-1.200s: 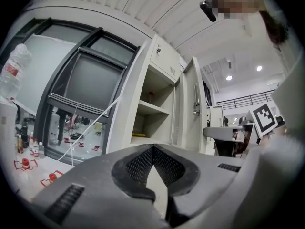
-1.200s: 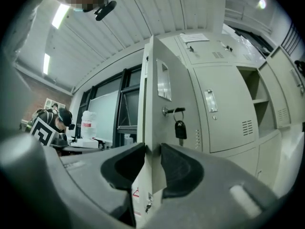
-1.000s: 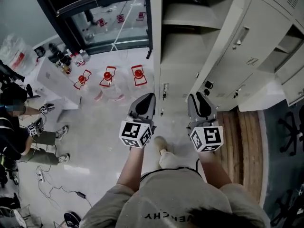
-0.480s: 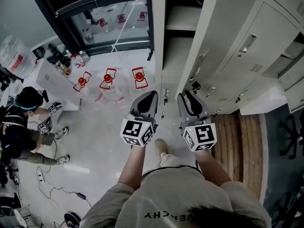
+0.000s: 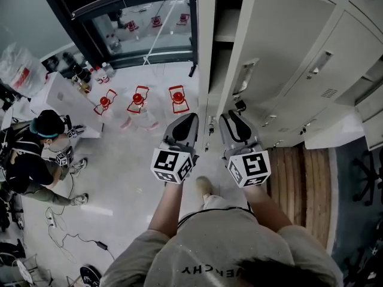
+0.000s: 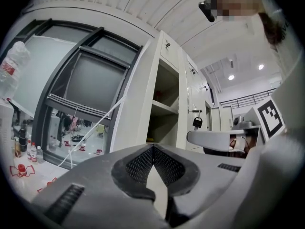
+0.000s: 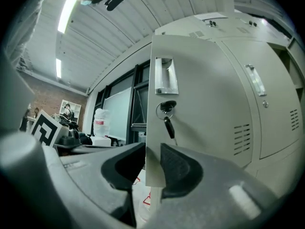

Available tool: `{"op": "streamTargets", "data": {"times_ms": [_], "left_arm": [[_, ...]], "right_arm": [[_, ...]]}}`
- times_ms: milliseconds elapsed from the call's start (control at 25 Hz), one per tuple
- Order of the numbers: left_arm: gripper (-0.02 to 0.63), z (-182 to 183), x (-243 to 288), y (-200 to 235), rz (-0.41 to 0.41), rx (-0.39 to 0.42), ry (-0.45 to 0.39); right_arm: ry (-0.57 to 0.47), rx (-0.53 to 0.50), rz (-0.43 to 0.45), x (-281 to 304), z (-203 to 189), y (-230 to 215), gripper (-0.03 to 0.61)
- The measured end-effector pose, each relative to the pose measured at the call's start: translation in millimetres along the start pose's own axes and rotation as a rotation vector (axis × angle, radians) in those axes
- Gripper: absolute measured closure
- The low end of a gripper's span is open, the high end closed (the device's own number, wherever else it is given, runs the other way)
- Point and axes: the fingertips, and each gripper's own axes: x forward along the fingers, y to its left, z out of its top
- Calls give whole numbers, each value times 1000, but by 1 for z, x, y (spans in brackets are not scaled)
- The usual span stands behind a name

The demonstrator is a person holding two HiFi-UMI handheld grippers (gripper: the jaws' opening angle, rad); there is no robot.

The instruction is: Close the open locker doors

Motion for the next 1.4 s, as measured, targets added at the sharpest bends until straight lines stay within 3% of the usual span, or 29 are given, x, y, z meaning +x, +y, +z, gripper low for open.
{"op": "streamTargets", "data": {"times_ms": [680,1400], "left_arm": [[615,1,22,46,59,7,0],[615,-2,40,58,65,4,14]], "right_arm": [[6,29,30,58,-8,-16,485],[14,64,37,90,-13,-33,485]]}}
